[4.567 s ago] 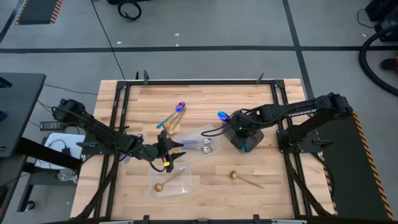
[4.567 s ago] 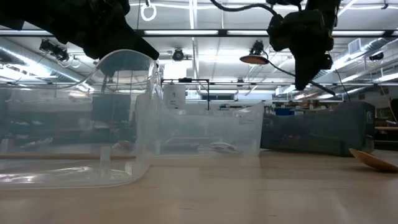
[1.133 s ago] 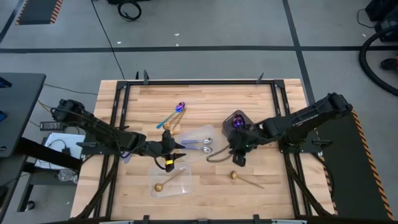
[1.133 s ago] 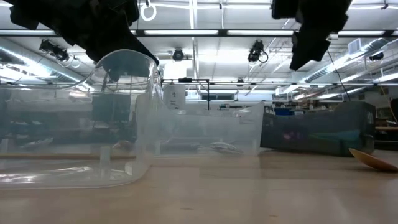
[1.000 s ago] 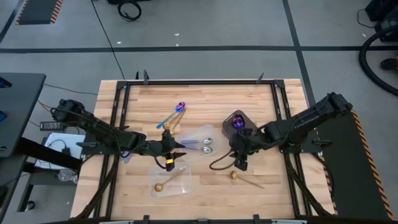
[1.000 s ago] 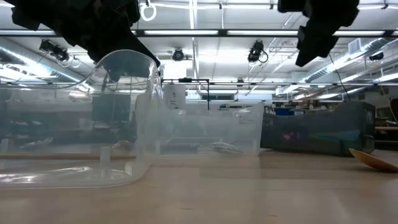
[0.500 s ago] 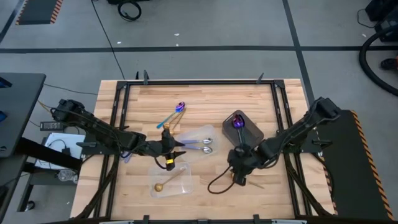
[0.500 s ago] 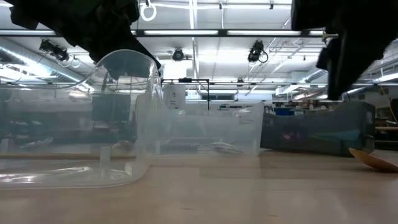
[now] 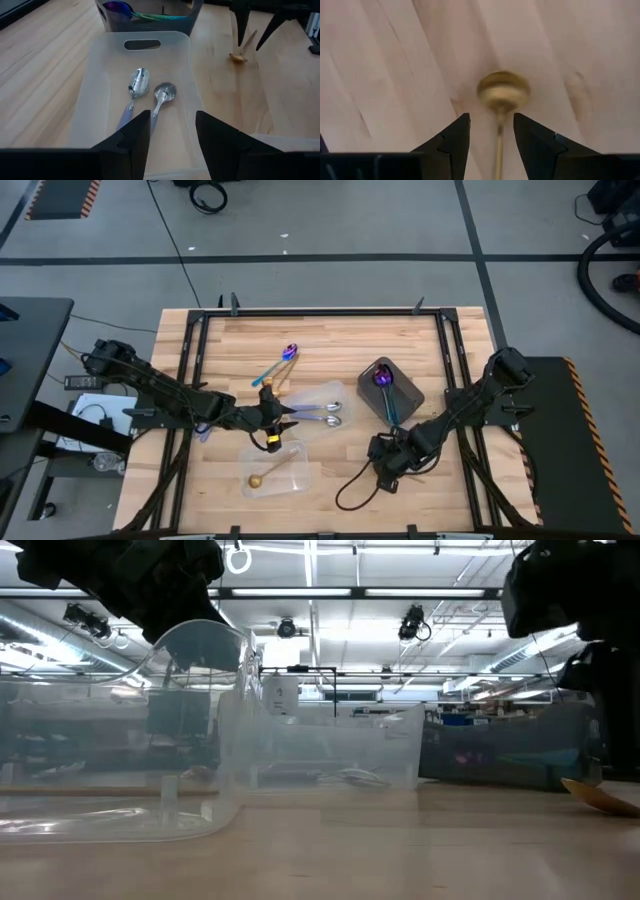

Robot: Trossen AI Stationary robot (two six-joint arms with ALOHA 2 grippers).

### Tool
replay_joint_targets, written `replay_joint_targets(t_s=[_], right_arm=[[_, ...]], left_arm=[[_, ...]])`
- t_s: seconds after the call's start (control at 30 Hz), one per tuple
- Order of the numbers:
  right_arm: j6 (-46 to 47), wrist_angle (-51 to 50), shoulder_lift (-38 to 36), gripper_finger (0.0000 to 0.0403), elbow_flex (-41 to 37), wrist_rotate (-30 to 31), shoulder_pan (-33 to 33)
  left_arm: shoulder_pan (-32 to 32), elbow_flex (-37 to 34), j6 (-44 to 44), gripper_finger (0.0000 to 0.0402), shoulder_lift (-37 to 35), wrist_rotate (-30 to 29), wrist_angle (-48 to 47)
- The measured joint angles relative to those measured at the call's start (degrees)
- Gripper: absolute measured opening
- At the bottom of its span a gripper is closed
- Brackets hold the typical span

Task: Sort silverware by color (type)
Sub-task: Put the gold spoon into the bottom transparent bin

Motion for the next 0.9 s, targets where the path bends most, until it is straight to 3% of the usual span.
replay_joint_targets(t_s=[0.6,0.73,0.9], right_arm=[[4.0,-4.2,6.7,0.0154,0.3,2.0,5.8],[3.6,-4.2,6.3,0.0115,0.2,1.6,5.8],[1.5,-2.3,6.3,0.0036,0.1,-0.1,5.8]], left_arm=[[0.0,0.0,0.5,0.0165,0.0,0.0,0.2],[-0.2,0.0,0.5,0.0165,0.0,0.4,0.3],[-0.8,0.9,4.2,0.0164,0.0,5.3,0.4]])
